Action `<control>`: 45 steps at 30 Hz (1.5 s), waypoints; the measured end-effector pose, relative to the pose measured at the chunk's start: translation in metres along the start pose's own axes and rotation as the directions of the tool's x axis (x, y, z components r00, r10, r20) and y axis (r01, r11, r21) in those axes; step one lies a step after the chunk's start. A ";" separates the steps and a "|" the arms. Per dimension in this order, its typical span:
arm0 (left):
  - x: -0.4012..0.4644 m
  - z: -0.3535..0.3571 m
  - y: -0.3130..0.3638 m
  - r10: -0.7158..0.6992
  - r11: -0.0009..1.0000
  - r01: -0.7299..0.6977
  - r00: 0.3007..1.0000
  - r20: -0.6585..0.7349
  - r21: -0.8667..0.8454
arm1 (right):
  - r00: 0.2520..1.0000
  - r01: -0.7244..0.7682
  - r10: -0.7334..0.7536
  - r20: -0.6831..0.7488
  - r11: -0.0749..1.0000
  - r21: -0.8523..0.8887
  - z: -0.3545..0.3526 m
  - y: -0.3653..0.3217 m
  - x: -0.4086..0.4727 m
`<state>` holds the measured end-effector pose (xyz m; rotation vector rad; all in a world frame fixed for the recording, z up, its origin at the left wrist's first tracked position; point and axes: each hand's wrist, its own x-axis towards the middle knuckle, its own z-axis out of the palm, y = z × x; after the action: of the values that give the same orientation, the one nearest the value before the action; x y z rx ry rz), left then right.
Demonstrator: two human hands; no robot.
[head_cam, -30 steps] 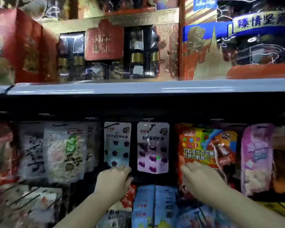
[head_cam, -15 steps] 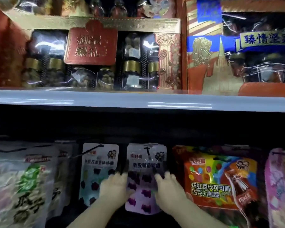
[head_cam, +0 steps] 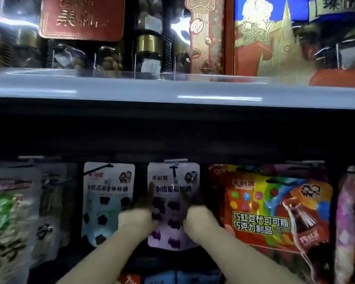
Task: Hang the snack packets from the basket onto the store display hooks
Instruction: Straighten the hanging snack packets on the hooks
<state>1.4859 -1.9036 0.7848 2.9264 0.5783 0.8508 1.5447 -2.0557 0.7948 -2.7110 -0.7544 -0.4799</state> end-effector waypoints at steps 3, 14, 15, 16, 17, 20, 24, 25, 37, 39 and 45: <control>-0.012 -0.011 0.006 -0.025 0.999 0.023 0.999 0.040 0.034 | 0.995 0.069 -0.068 -0.076 0.998 0.010 -0.004 -0.007 -0.016; -0.072 -0.047 0.045 0.440 0.895 -0.429 0.796 -0.417 0.125 | 0.782 0.483 -0.539 -0.312 0.841 -0.242 -0.053 0.023 -0.140; -0.076 -0.055 0.057 0.456 0.884 -0.452 0.779 -0.430 0.118 | 0.765 0.471 -0.539 -0.352 0.842 -0.264 -0.061 0.039 -0.149; -0.080 -0.063 0.068 0.458 0.880 -0.463 0.772 -0.440 0.104 | 0.754 0.437 -0.524 -0.395 0.850 -0.293 -0.070 0.056 -0.156; -0.083 -0.069 0.080 0.452 0.879 -0.470 0.771 -0.448 0.078 | 0.751 0.392 -0.495 -0.437 0.867 -0.309 -0.079 0.073 -0.162; -0.086 -0.081 0.111 0.427 0.879 -0.476 0.776 -0.465 0.013 | 0.738 0.204 -0.358 -0.572 0.926 -0.317 -0.107 0.122 -0.170; -0.086 -0.088 0.145 0.441 0.885 -0.464 0.796 -0.415 0.052 | 0.804 -0.007 -0.202 -0.560 0.937 -0.349 -0.133 0.164 -0.164; -0.086 -0.088 0.152 0.445 0.887 -0.458 0.810 -0.382 0.062 | 0.830 -0.027 -0.182 -0.527 0.931 -0.365 -0.135 0.171 -0.161; -0.067 -0.071 0.193 0.267 0.951 -0.242 0.957 -0.117 0.192 | 0.922 0.005 -0.168 -0.349 0.906 -0.423 -0.114 0.187 -0.098; -0.061 -0.069 0.198 0.233 0.955 -0.211 0.968 -0.087 0.210 | 0.930 0.031 -0.183 -0.319 0.904 -0.426 -0.112 0.187 -0.087; -0.029 -0.059 0.206 0.126 0.965 -0.126 0.992 0.013 0.231 | 0.966 0.074 -0.165 -0.200 0.914 -0.399 -0.113 0.190 -0.057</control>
<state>1.5025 -2.1095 0.8485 3.2047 0.5300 0.8516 1.5744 -2.2767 0.8402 -2.8968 -0.8389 -1.0577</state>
